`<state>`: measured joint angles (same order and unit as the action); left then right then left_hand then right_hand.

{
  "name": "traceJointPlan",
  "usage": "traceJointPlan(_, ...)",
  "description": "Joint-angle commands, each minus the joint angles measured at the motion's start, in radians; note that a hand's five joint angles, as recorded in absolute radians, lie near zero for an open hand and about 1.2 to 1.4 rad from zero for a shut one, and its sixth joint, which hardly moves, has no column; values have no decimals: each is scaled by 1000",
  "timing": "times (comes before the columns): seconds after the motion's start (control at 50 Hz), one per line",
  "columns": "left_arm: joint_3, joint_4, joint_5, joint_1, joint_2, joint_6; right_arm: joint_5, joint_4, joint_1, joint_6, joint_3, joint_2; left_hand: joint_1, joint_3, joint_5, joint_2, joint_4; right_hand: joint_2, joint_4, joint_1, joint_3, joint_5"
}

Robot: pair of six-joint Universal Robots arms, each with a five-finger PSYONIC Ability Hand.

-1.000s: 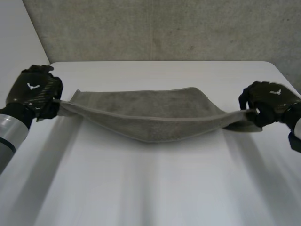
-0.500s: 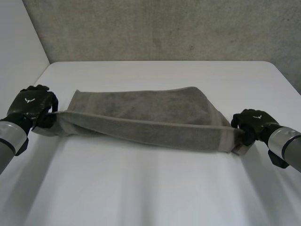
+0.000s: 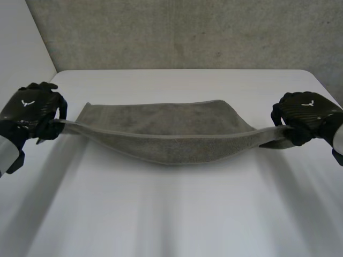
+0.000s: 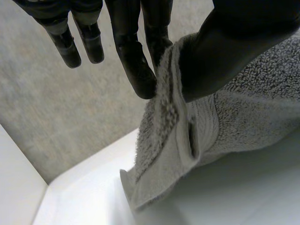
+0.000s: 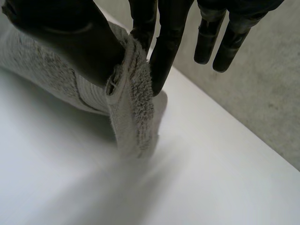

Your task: Fold the towel.

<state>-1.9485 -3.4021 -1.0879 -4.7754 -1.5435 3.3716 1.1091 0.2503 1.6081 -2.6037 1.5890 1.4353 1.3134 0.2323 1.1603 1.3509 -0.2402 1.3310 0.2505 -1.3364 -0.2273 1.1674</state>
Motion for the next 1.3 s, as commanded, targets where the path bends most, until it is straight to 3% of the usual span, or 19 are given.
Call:
traceJointPlan(0.02, 176, 20, -68, 70, -284, 2, 221, -26, 160, 109, -189, -254, 83, -58, 61, 45, 66, 65, -76, -60, 53, 54)
traceJointPlan(0.14, 499, 67, -197, 170, -533, 3, 245, -118, 193, 96, -357, -392, 83, -58, 61, 45, 66, 65, -76, -60, 53, 54)
traceJointPlan(0.2, 685, 79, -208, 202, -582, -6, 247, -247, 220, 96, -463, -420, 83, -58, 61, 45, 66, 65, -76, -60, 53, 54)
traceJointPlan(0.24, 779, 79, -213, 225, -584, -14, 267, -417, 237, 71, -570, -409, 83, -58, 61, 45, 66, 65, -76, -60, 53, 54)
traceJointPlan(0.34, 1014, 69, -217, 287, -538, -79, 279, -561, 239, -53, -704, -333, 83, -58, 61, 45, 66, 65, -76, -60, 53, 54)
traceJointPlan(0.48, 1117, -42, -277, 293, -445, -129, 264, -563, 227, -176, -747, -292, 83, -58, 61, 45, 66, 65, -76, -60, 53, 54)
traceJointPlan(0.52, 1100, -104, -279, 289, -437, -127, 255, -545, 222, -176, -721, -291, 83, -58, 61, 45, 66, 65, -76, -60, 53, 54)
traceJointPlan(0.68, 938, -135, -273, 252, -451, -124, 152, -520, 191, -176, -439, -257, 83, -58, 61, 45, 66, 65, -76, -60, 53, 54)
traceJointPlan(0.78, 718, -166, -256, 219, -457, -123, 82, -517, 127, -173, -281, -259, 83, -58, 61, 45, 66, 65, -76, -60, 53, 54)
traceJointPlan(0.88, 438, -311, -179, 212, -480, -115, 8, -508, 90, -158, -144, -269, 83, -58, 61, 45, 66, 65, -76, -60, 53, 54)
traceJointPlan(1.0, 272, -379, -159, 196, -472, -50, -40, -499, 44, -78, 31, -237, 83, -58, 61, 45, 66, 65, -76, -60, 53, 54)
traceJointPlan(1.06, 181, -373, -155, 167, -431, 11, -40, -485, 39, -64, 66, -216, 83, -58, 61, 45, 66, 65, -76, -60, 53, 54)
traceJointPlan(1.14, 53, -353, -101, 128, -287, 58, -41, -355, -5, -56, 144, -66, 83, -58, 61, 45, 66, 65, -76, -60, 53, 54)
traceJointPlan(1.22, -21, -326, -55, 80, -156, 54, -70, -171, -105, -67, 175, 118, 83, -58, 61, 45, 66, 65, -76, -60, 53, 54)
traceJointPlan(1.3, -90, -248, 2, -20, 32, 23, -107, -89, -148, -67, 160, 223, 83, -58, 61, 45, 66, 65, -76, -60, 53, 54)
